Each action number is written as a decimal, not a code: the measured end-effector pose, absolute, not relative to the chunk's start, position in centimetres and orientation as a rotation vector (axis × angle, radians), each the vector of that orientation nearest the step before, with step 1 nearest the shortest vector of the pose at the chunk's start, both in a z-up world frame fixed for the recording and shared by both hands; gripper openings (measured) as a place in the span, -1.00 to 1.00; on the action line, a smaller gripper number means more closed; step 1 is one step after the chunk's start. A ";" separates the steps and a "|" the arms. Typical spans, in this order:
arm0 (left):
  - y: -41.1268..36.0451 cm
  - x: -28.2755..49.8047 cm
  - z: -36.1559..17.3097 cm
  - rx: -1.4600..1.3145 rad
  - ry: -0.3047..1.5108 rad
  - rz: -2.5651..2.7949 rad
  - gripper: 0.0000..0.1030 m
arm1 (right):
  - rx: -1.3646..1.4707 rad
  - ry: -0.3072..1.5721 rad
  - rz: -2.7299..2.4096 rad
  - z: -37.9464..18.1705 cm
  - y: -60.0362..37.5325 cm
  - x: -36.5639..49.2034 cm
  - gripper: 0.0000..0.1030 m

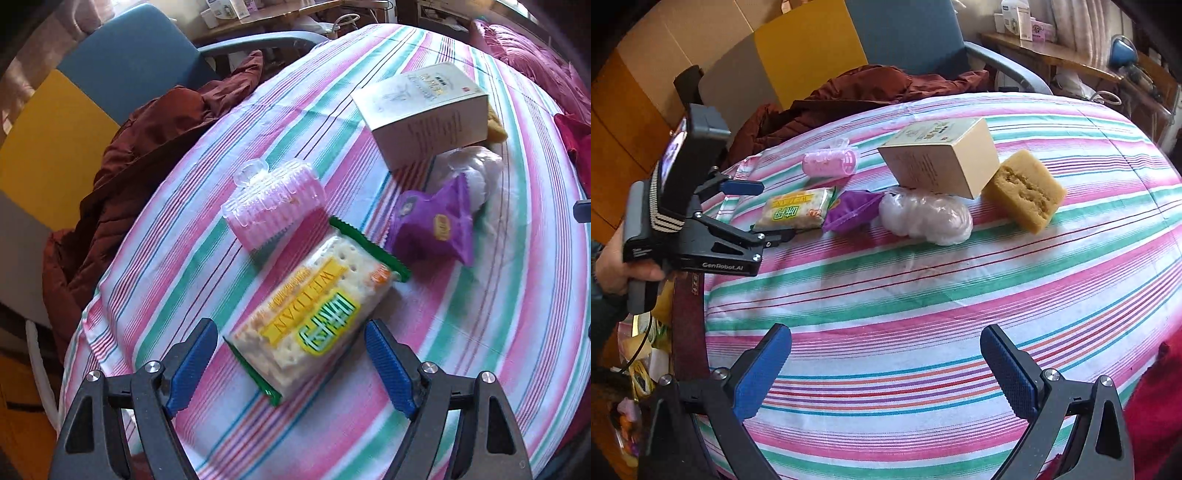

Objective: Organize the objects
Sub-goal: 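Grasp the cracker packet with the left tool and lift it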

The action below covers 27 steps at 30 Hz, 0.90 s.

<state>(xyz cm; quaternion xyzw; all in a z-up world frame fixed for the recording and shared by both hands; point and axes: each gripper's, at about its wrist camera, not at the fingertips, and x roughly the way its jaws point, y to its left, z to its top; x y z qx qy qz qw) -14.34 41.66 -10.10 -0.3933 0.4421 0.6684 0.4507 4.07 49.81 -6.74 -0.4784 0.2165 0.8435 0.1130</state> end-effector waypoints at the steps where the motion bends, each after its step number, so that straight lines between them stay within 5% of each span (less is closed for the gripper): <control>1: 41.8 -14.7 -10.4 -0.981 1.084 1.642 0.62 | -1.403 0.642 2.471 -6.8 49.9 4.1 0.99; 8: 42.5 -15.8 -11.1 -1.047 0.966 1.614 0.58 | -1.420 0.667 2.435 -7.7 50.6 4.1 0.99; 13: 41.6 -15.9 -10.7 -1.117 0.851 1.646 0.07 | -1.413 0.682 2.431 -8.1 50.6 4.2 0.99; 15: 41.1 -15.4 -10.6 -1.139 0.843 1.667 0.01 | -1.392 0.699 2.439 -7.8 50.6 4.3 0.99; 27: 35.1 -13.2 -7.3 -1.170 0.699 1.727 -0.07 | -1.275 0.606 2.566 -2.6 49.2 -0.5 0.99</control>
